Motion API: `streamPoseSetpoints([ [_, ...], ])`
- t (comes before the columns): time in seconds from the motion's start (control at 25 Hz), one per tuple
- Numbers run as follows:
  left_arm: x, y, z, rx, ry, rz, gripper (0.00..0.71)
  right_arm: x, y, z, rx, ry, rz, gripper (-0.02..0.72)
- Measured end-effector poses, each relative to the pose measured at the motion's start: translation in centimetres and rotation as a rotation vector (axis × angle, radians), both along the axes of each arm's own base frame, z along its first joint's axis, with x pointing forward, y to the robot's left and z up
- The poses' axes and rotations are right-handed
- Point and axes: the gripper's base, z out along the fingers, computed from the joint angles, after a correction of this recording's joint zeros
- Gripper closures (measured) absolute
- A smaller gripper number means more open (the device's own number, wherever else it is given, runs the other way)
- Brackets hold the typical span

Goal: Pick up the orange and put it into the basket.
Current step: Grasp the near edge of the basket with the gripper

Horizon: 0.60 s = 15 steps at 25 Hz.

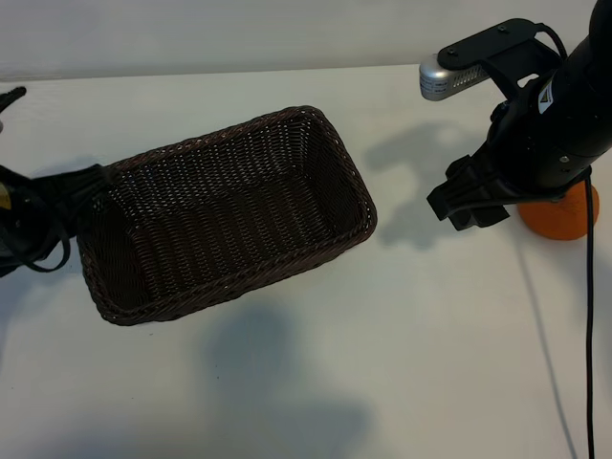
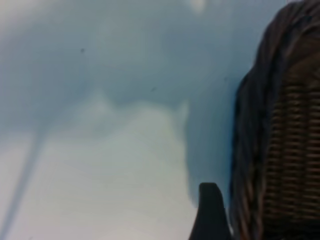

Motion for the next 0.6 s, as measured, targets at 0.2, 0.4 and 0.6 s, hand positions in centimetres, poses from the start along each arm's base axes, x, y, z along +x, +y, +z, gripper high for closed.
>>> streamPoseSetpoints([
  [0.2,0.5,-0.2,-0.9,0.003,0.027,0.002,0.177,0.0,0.0,0.0,0.000,0.000,0.003,0.123],
  [0.4,1.6,-0.5,-3.1,0.021,0.089,-0.016,0.177,0.0,0.0,0.0,-0.001,0.001,0.006,0.123],
  [0.6,2.2,-0.7,-4.5,0.031,0.127,-0.032,0.177,0.0,0.0,0.0,-0.001,0.001,0.007,0.123],
])
